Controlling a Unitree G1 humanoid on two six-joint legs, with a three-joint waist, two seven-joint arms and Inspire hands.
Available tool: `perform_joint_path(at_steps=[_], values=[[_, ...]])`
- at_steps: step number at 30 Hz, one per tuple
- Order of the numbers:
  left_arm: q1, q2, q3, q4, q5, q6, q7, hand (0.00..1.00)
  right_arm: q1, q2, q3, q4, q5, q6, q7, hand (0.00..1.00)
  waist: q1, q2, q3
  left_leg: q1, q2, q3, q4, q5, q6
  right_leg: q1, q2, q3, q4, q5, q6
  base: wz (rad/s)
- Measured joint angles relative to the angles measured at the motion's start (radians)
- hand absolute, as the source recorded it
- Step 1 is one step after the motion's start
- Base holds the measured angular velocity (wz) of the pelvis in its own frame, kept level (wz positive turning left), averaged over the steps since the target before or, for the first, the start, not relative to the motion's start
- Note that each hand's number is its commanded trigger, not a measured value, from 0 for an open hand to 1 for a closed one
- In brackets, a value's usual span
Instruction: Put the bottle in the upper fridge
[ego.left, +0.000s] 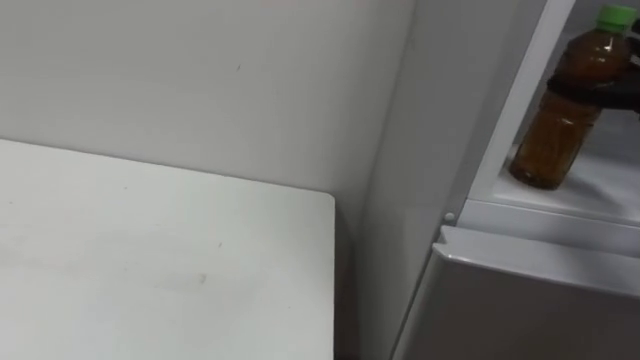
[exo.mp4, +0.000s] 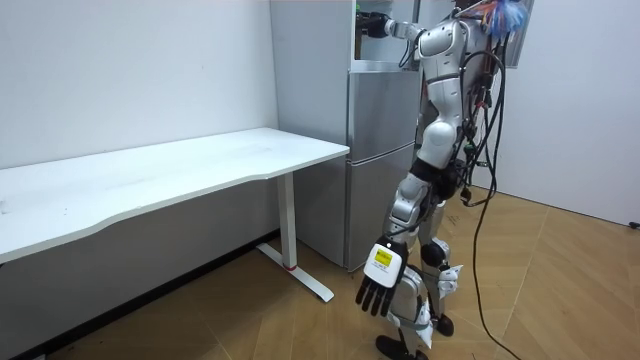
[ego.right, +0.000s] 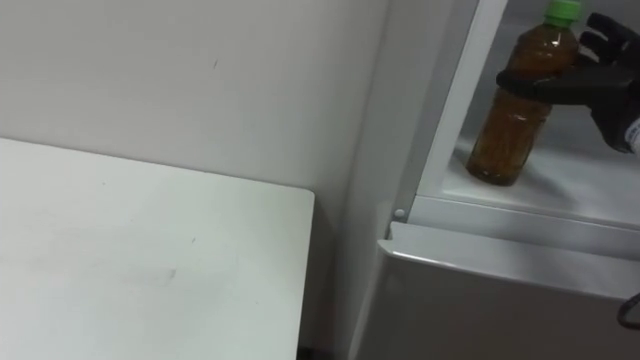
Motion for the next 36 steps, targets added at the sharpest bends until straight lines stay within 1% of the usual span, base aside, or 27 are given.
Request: perform_joint_path(at_steps=[4, 6, 8, 10, 14, 17, 19, 20, 22, 26, 27, 30, 31, 34, 36], values=[[0.004, -0.001, 0.001, -0.001, 0.000, 0.000, 0.001, 0.00, 0.002, 0.000, -0.017, -0.003, 0.058, -0.002, -0.006, 0.00, -0.002, 0.007, -0.0033, 0.002, 0.000, 0.004, -0.007, 0.000, 0.000, 0.000, 0.000, 0.000, 0.000, 0.000, 0.000, -0.02], [0.006, -0.002, 0.000, -0.008, 0.000, 0.000, 0.001, 0.00, 0.004, 0.000, -0.023, -0.011, 0.062, -0.002, -0.016, 0.00, -0.002, 0.010, -0.0039, 0.003, 0.000, 0.006, -0.007, 0.000, 0.000, 0.001, 0.000, 0.001, 0.000, 0.000, 0.000, 0.00], [0.006, -0.002, 0.000, -0.010, -0.001, -0.001, 0.002, 0.00, 0.008, 0.000, -0.033, -0.021, 0.063, -0.002, -0.022, 0.00, -0.002, 0.012, -0.0034, 0.004, 0.001, 0.007, -0.007, 0.000, 0.000, 0.002, 0.000, 0.001, 0.000, 0.000, 0.000, 0.00], [0.010, -0.004, 0.000, -0.011, -0.002, -0.001, 0.006, 0.00, 0.037, 0.000, -0.046, -0.046, 0.072, -0.009, -0.027, 0.00, -0.001, 0.013, -0.0023, 0.014, 0.001, 0.007, -0.008, 0.000, 0.000, 0.010, 0.000, 0.002, -0.001, 0.000, 0.000, 0.00], [0.018, -0.011, 0.001, -0.011, -0.020, -0.001, 0.015, 0.00, 0.072, 0.000, -0.053, -0.085, 0.071, -0.009, -0.044, 0.00, -0.001, 0.017, -0.0001, 0.020, 0.001, 0.011, -0.019, 0.000, 0.000, 0.015, 0.000, 0.006, -0.001, 0.000, 0.000, -0.02], [0.024, -0.019, 0.001, -0.011, -0.023, -0.001, 0.015, 0.00, 0.120, 0.000, -0.100, -0.155, 0.075, -0.009, -0.060, 0.00, -0.001, 0.021, 0.0028, 0.021, 0.001, 0.013, -0.019, 0.000, 0.000, 0.015, 0.000, 0.008, -0.002, 0.000, 0.000, 0.00], [0.028, -0.020, 0.001, -0.011, -0.023, -0.001, 0.015, 0.00, 0.178, 0.000, -0.131, -0.249, 0.071, -0.009, -0.084, 0.00, 0.001, 0.025, 0.0055, 0.024, 0.001, 0.015, -0.022, 0.000, 0.000, 0.017, 0.000, 0.005, -0.001, 0.000, 0.000, 0.00], [0.028, -0.021, 0.001, -0.010, -0.023, -0.001, 0.015, 0.00, 0.189, 0.000, -0.132, -0.269, 0.071, -0.009, -0.090, 0.00, 0.002, 0.027, 0.0068, 0.027, 0.001, 0.016, -0.022, 0.000, 0.000, 0.019, 0.000, 0.006, -0.001, 0.000, 0.000, -0.05], [0.026, -0.022, 0.001, -0.009, -0.022, -0.003, 0.015, 0.00, 0.245, 0.001, -0.138, -0.338, 0.070, -0.017, -0.106, 0.00, 0.002, 0.032, 0.0096, 0.035, 0.002, 0.020, -0.023, 0.000, 0.000, 0.024, 0.000, 0.007, -0.001, 0.000, 0.000, -0.05], [0.025, -0.022, 0.000, -0.010, -0.022, -0.007, 0.015, 0.00, 0.326, 0.004, -0.144, -0.426, 0.043, -0.023, -0.114, 0.00, 0.003, 0.033, 0.0102, 0.034, 0.003, 0.030, -0.026, -0.001, 0.000, 0.020, 0.000, 0.018, -0.001, 0.000, 0.000, -0.07], [0.025, -0.022, 0.001, -0.010, -0.022, -0.007, 0.015, 0.00, 0.347, 0.006, -0.147, -0.448, 0.044, -0.023, -0.123, 0.00, 0.004, 0.034, 0.0110, 0.034, 0.003, 0.033, -0.027, -0.001, 0.000, 0.018, 0.001, 0.029, -0.001, 0.000, 0.000, -0.11], [0.025, -0.023, 0.001, -0.008, -0.021, -0.007, 0.015, 0.00, 0.376, 0.021, -0.166, -0.486, 0.044, -0.025, -0.147, 0.00, 0.006, 0.036, 0.0126, 0.036, 0.004, 0.041, -0.027, -0.001, 0.000, 0.016, 0.001, 0.036, 0.000, 0.000, 0.000, -0.09], [0.025, -0.023, 0.001, -0.007, -0.021, -0.008, 0.017, 0.00, 0.393, 0.036, -0.183, -0.497, 0.046, -0.033, -0.150, 0.00, 0.005, 0.037, 0.0131, 0.037, 0.005, 0.045, -0.026, -0.001, 0.000, 0.015, 0.001, 0.041, 0.000, 0.000, 0.000, -0.09], [0.030, -0.028, 0.000, -0.007, -0.021, -0.010, 0.020, 0.00, 0.458, 0.075, -0.221, -0.557, 0.043, -0.043, -0.179, 0.00, 0.004, 0.036, 0.0128, 0.036, 0.006, 0.052, -0.027, -0.001, 0.000, 0.011, 0.001, 0.049, 0.001, 0.000, 0.000, -0.08], [0.031, -0.029, -0.006, 0.000, -0.021, -0.010, 0.023, 0.00, 0.478, 0.095, -0.225, -0.580, 0.032, -0.046, -0.198, 0.00, 0.010, 0.039, 0.0139, 0.036, 0.007, 0.059, -0.026, -0.001, 0.000, 0.007, 0.002, 0.056, 0.001, 0.000, 0.000, -0.13]])
